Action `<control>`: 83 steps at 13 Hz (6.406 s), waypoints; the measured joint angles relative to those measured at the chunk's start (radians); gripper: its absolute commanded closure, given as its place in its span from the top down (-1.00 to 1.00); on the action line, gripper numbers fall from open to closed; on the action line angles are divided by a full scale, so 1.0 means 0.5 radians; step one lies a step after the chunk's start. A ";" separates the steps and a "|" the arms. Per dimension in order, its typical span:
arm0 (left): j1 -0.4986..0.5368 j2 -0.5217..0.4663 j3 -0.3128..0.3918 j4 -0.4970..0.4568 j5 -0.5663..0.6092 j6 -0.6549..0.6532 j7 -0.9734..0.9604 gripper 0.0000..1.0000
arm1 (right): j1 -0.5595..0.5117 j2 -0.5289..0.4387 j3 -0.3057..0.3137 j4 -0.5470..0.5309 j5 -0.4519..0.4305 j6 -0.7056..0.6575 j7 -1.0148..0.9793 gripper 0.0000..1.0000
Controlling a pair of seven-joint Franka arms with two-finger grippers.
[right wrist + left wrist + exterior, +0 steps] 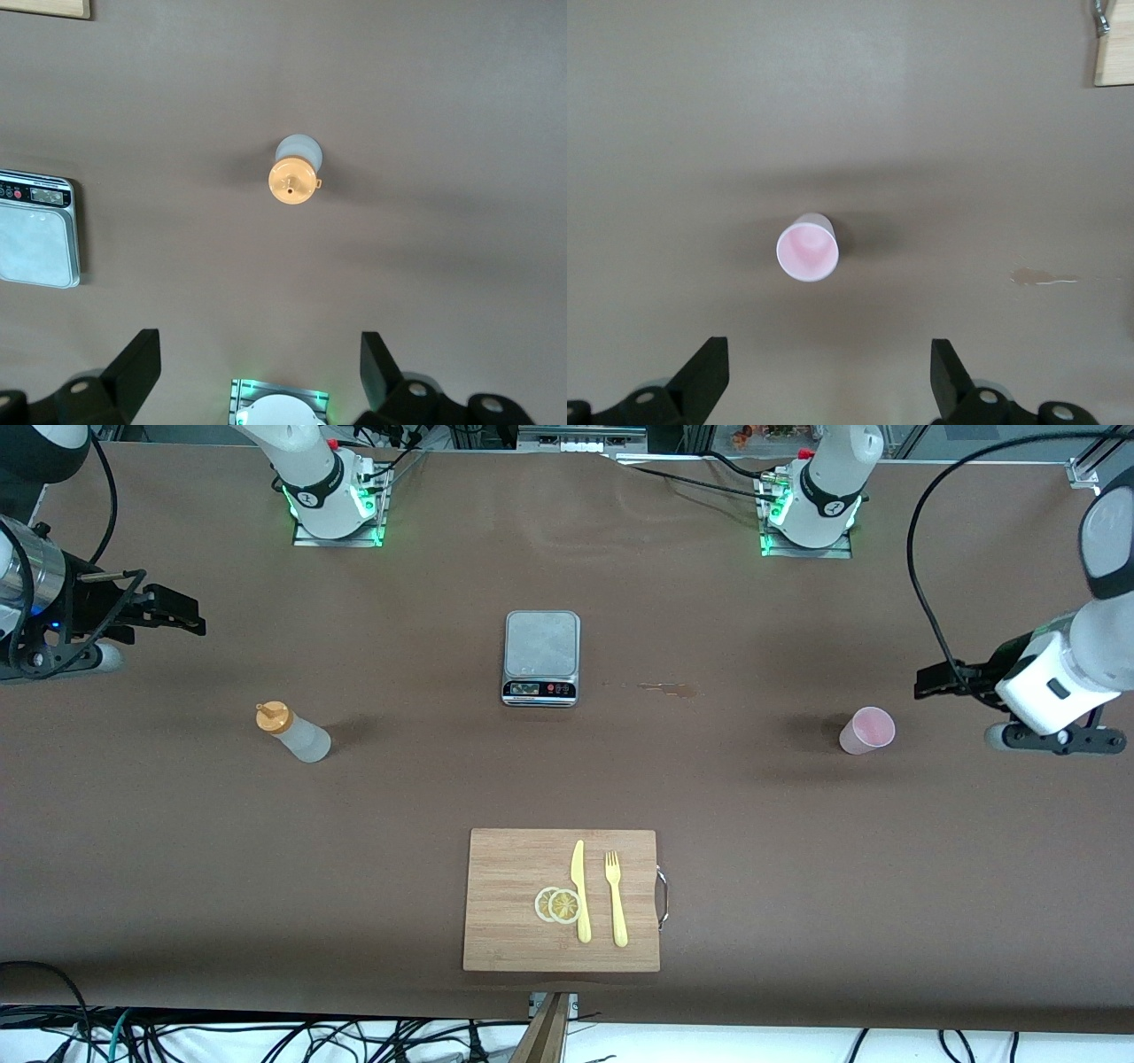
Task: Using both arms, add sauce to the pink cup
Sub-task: 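Lower the left gripper around the pink paper cup, then close the left gripper on the pink cup and lift it, then carry the pink cup with the left gripper onto the scale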
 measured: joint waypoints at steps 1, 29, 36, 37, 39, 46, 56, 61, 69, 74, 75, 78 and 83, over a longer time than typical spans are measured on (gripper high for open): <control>0.003 0.009 0.028 -0.074 0.001 0.093 0.050 1.00 | -0.004 0.000 0.000 0.000 0.001 0.000 -0.006 1.00; 0.041 0.091 0.241 -1.363 -0.013 1.628 0.399 0.80 | -0.009 0.003 -0.039 0.000 0.046 0.001 -0.017 1.00; 0.003 0.091 0.240 -1.391 -0.048 1.631 0.332 -0.74 | -0.009 0.003 -0.039 0.000 0.047 -0.001 -0.018 1.00; 0.001 0.091 0.240 -1.391 -0.048 1.631 0.326 -1.00 | -0.010 0.003 -0.039 0.000 0.047 -0.001 -0.018 1.00; 0.001 0.091 0.240 -1.390 -0.050 1.631 0.321 -1.00 | -0.011 0.003 -0.039 0.000 0.047 -0.002 -0.018 1.00; -0.069 0.078 0.029 -1.213 -0.253 1.571 0.234 -1.00 | -0.017 0.004 -0.041 -0.002 0.047 -0.007 -0.018 1.00; -0.989 0.068 -0.300 -1.014 -0.261 1.453 -1.053 -1.00 | -0.034 0.011 -0.045 -0.003 0.047 -0.009 -0.058 1.00; -1.308 0.237 -0.407 -0.798 -0.261 1.451 -1.518 -1.00 | -0.034 0.026 -0.050 -0.003 0.047 -0.008 -0.067 1.00; -1.505 0.414 -0.408 -0.674 -0.261 1.450 -1.749 -1.00 | -0.034 0.027 -0.050 0.002 0.047 -0.008 -0.245 1.00; -1.518 0.474 -0.402 -0.591 -0.261 1.447 -1.794 1.00 | -0.025 0.038 -0.047 0.002 0.073 -0.095 -0.438 1.00; -1.513 0.476 -0.398 -0.552 -0.261 1.441 -1.791 1.00 | -0.023 0.040 -0.045 0.001 0.091 -0.126 -0.598 1.00; -1.443 0.438 -0.356 -0.296 -0.261 1.149 -1.717 1.00 | -0.029 0.059 -0.045 -0.010 0.142 -0.146 -1.117 1.00; -1.073 0.178 -0.293 -0.091 -0.258 0.685 -1.374 1.00 | -0.256 0.252 -0.063 -0.058 0.447 -0.102 -2.041 1.00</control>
